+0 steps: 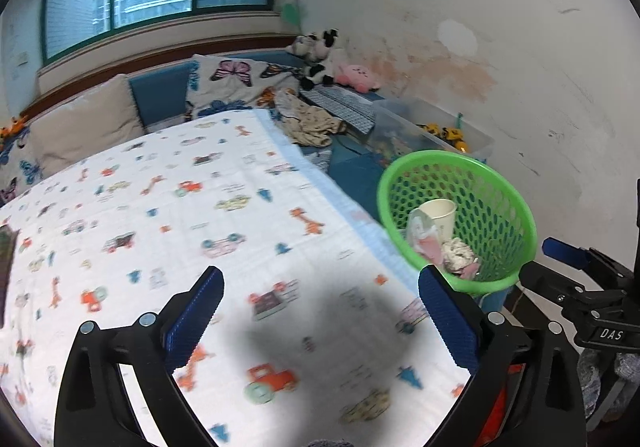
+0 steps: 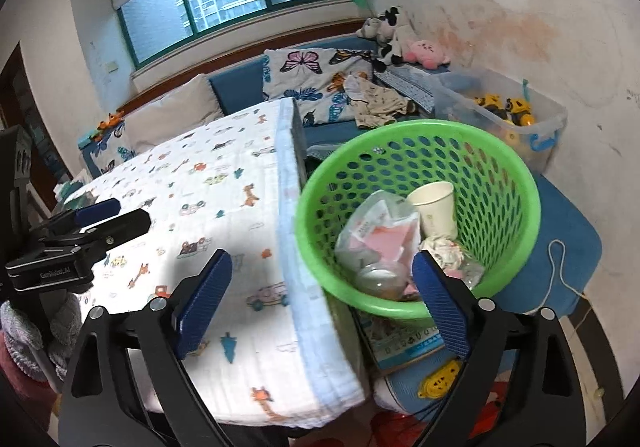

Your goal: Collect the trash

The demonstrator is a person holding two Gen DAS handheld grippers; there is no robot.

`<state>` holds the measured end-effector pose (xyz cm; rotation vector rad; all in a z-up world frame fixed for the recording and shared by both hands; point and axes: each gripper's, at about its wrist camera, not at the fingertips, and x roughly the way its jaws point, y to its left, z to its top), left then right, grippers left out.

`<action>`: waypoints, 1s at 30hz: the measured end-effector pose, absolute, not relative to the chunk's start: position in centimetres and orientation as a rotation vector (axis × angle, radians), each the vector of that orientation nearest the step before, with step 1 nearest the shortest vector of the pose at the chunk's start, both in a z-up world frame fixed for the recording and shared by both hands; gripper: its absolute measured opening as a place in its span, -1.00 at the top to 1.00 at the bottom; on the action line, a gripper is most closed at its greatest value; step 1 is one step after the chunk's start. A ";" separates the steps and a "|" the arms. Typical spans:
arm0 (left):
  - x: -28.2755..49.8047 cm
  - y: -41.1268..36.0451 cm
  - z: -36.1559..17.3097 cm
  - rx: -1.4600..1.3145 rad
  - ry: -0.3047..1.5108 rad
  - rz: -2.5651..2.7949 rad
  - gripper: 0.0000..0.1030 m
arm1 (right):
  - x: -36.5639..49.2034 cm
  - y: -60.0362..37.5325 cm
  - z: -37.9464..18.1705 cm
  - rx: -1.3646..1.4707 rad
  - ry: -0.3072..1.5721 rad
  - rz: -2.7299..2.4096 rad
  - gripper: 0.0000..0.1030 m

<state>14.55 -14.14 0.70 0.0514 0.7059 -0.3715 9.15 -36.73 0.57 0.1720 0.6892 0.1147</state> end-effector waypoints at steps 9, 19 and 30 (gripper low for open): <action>12.0 -9.0 0.8 0.056 0.674 -0.272 -0.86 | 8.8 -33.1 1.2 0.138 0.671 0.142 -0.91; 9.2 -4.8 0.8 0.030 0.635 -0.171 -0.86 | 8.3 -30.7 1.0 0.120 0.678 0.159 -0.91; 6.7 -2.9 0.6 0.032 0.608 -0.078 -0.86 | 7.2 -28.3 0.9 0.075 0.664 0.186 -0.91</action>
